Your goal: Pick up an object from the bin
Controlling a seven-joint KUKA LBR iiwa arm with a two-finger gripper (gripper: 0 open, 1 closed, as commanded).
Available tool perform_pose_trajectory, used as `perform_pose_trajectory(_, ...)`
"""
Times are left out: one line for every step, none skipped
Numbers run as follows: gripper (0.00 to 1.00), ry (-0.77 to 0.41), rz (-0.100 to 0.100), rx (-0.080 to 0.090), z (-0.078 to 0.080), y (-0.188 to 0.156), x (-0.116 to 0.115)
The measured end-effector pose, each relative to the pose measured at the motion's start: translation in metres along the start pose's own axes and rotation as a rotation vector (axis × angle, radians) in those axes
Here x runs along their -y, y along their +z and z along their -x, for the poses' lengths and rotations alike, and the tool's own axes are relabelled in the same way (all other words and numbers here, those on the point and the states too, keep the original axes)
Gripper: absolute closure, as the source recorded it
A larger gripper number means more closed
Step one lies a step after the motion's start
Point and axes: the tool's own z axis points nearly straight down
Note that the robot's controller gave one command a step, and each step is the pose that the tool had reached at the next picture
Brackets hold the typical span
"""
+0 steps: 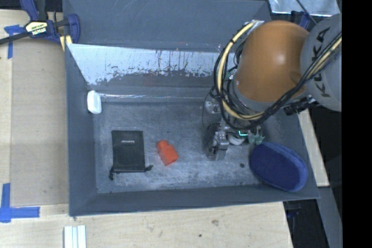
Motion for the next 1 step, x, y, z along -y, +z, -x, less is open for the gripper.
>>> perform_pose_trajectory(0.00,-0.192,-0.002,0.002,0.0157,0.0716,0.0647)
